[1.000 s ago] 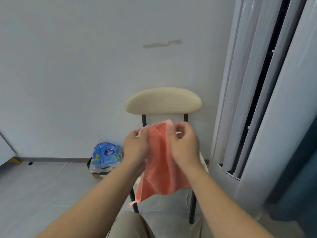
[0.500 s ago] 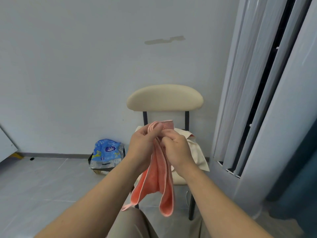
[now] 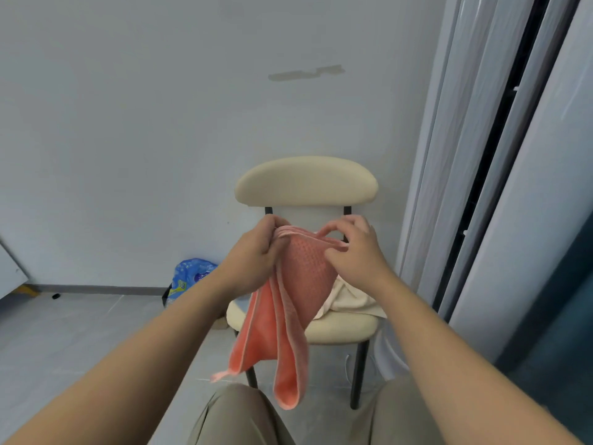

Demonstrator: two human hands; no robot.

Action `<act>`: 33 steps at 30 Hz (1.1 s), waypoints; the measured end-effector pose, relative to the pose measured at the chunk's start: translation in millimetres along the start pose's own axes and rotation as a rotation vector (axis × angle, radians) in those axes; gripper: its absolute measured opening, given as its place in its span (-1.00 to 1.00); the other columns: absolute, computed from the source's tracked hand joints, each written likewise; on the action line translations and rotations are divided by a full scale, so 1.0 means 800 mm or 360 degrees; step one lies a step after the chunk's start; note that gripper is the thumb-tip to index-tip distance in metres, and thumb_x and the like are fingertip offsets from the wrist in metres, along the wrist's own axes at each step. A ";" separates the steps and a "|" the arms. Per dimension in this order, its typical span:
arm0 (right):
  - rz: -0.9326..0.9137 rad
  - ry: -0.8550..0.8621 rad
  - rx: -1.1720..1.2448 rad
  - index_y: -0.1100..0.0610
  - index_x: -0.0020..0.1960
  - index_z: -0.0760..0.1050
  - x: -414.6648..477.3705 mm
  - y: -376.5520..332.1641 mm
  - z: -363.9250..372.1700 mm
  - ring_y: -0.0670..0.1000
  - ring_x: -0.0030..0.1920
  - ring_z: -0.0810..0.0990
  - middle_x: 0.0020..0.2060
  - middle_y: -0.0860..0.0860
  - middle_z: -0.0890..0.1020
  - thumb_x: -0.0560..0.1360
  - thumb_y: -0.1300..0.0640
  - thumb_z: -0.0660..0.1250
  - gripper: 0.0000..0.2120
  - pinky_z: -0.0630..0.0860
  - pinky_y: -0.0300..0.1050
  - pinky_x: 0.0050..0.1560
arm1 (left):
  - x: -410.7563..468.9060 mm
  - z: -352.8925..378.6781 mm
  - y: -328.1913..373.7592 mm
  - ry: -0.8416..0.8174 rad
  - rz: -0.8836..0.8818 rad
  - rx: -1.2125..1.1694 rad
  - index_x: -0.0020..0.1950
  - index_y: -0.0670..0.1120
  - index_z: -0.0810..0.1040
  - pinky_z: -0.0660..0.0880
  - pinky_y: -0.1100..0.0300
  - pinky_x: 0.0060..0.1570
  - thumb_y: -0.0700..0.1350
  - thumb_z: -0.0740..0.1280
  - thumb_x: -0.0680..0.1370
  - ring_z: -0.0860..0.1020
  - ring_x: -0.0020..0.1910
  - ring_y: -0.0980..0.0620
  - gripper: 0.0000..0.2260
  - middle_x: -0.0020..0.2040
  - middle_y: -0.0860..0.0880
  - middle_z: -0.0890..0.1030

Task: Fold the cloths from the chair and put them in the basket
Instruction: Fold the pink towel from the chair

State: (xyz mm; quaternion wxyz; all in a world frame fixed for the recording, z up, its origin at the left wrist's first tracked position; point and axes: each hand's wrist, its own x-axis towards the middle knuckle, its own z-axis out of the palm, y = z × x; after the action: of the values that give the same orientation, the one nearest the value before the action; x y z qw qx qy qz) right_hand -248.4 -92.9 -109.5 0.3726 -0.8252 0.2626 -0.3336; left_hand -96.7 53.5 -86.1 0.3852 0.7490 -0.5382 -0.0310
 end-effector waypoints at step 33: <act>-0.0390 -0.0691 -0.0408 0.10 -0.21 0.46 0.018 -0.045 -0.052 0.03 -0.27 0.54 -0.30 0.05 0.58 0.65 -0.28 0.08 -0.48 0.48 0.04 -0.14 | 0.007 -0.020 -0.059 0.0041 -0.0212 0.0200 0.15 -0.03 0.41 0.39 0.08 -0.15 -0.15 0.16 0.70 0.50 -0.12 0.08 -0.93 -0.08 0.05 0.56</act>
State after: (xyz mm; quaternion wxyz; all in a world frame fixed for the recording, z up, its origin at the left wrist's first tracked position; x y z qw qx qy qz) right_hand -263.1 -99.9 -55.0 0.2697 -0.9433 0.1149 -0.1557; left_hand -50.1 63.6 -102.2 0.3414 0.8062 -0.4830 -0.0131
